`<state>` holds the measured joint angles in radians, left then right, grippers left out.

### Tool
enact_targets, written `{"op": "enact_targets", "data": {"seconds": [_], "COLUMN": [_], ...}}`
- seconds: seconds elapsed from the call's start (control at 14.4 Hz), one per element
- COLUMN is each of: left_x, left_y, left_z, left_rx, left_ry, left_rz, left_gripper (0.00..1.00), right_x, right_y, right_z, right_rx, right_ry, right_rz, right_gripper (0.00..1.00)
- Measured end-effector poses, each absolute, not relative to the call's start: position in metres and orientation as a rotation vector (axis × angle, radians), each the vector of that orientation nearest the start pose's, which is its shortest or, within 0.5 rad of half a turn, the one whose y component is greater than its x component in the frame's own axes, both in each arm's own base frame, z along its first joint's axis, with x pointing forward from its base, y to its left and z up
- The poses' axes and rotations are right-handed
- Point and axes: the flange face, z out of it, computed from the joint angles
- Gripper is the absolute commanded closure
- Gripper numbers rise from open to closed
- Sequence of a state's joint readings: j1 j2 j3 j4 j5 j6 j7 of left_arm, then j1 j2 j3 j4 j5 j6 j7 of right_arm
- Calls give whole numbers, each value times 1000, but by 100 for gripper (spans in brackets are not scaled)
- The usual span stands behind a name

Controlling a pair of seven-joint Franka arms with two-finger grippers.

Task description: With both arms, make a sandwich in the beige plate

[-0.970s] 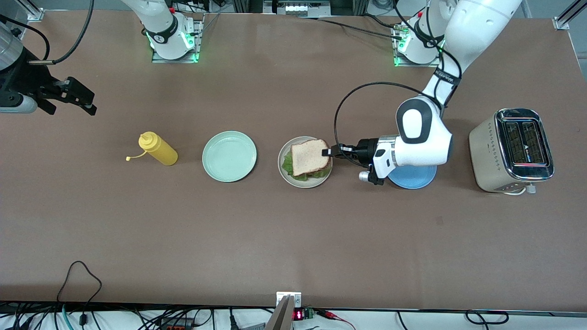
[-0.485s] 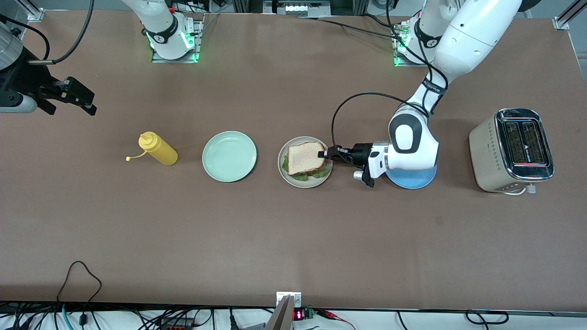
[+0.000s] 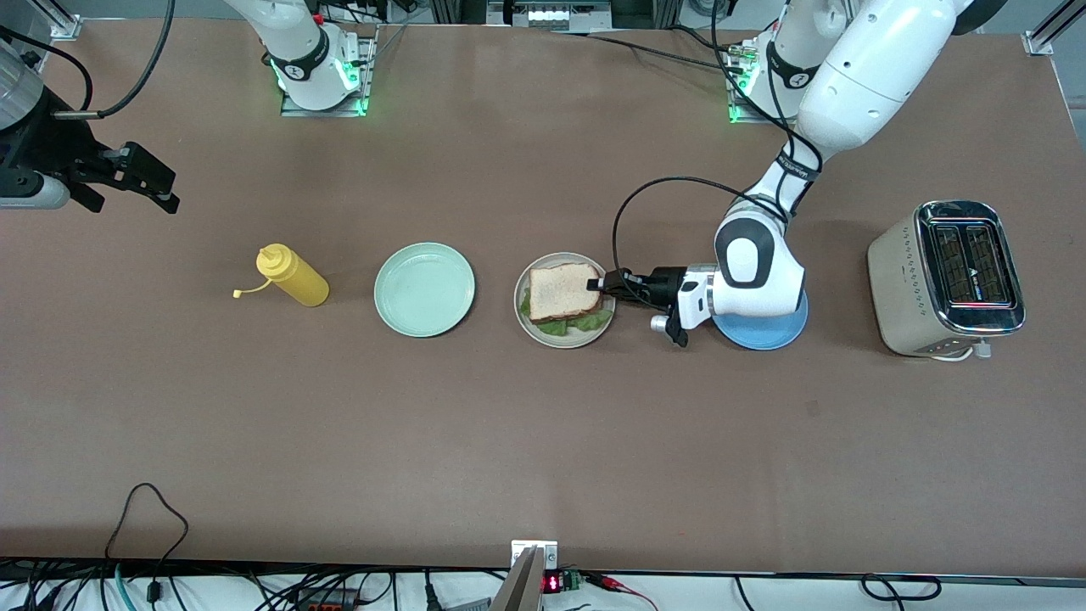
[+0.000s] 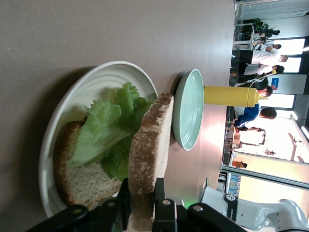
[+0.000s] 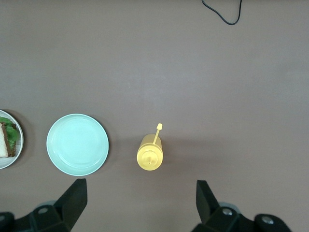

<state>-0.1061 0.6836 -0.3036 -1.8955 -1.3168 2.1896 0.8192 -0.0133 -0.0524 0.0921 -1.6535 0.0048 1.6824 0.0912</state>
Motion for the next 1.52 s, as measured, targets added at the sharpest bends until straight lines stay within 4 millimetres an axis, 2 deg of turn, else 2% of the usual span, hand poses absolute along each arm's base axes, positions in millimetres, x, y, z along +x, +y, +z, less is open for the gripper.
{"op": "enact_targets", "data": {"seconds": [0.28, 0.42, 0.69, 1.11, 1.52], "left_x": [552, 558, 574, 591, 609], "left_y": [-266, -262, -243, -169, -151], "left_z": [152, 161, 200, 248, 306], "left_rx": [2021, 2008, 1992, 2114, 2328], "left_ry": [-128, -136, -204, -469, -635], "left_rz": [-127, -109, -62, -77, -321], "left_gripper": [0, 0, 0, 0, 0], "right_x": [544, 543, 543, 543, 544], "right_y": [48, 48, 48, 48, 48], "right_z": [628, 630, 630, 630, 631], "right_rx": [-3132, -3132, -3132, -3132, -3130], "right_ry": [12, 11, 11, 11, 11], "right_rz": [-138, -143, -143, -143, -157], "right_gripper": [0, 0, 0, 0, 0]}}
